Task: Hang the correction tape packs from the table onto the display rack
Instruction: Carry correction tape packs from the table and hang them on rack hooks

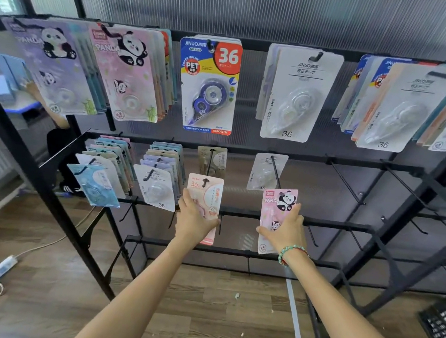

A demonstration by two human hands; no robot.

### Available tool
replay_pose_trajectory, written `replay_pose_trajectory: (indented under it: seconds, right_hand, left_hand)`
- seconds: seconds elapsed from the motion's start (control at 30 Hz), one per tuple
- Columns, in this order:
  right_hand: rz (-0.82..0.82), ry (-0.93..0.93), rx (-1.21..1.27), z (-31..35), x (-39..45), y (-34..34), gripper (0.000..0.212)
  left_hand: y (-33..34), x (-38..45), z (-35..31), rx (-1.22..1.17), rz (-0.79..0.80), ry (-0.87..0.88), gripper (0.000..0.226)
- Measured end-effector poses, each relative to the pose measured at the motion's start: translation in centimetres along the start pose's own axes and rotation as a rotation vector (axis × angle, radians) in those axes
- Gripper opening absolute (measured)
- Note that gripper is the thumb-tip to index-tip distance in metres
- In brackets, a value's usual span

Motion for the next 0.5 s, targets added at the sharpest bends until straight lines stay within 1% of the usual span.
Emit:
replay_pose_trajectory:
  seconds: [0.17,0.2,0.3,0.4,0.5]
  right_hand:
    - [-0.014,0.011,0.033,0.4,3.6,1.6,0.122]
    - [-0.021,0.007,0.028,0.6,4.6,1.9,0.119]
    - [-0.003,-0.023,-0.064,1.1,7.1,2.8,0.103]
    - [-0.062,0.016,0.014,1.3,9.6,3.0,0.116]
    - [-0.111,0.014,0.044,2.3,11.7,3.0,0.114]
  left_hand:
    - [0.7,3.0,0.0,-0.052,0.011,0.005,0.107]
    - [1.0,3.7,0.0,-0.062,0.012,0.0,0.107]
    - [1.7,6.3,-0.4,-0.113,0.001,-0.001,0.107]
    - [2.3,8.4,-1.0,-0.154,-0.017,0.02,0.103]
    - [2.7,10.3,-1.6,-0.143,-0.043,0.034,0.104]
Point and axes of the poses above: each hand's wrist, its own x-axis towards the middle knuckle, its own y-axis out of the palm, z = x × y, the point moved 7 cm from there along x, towards the middle knuckle, and after that the axes turned 5 degrees about x, right-handed, at the moved point
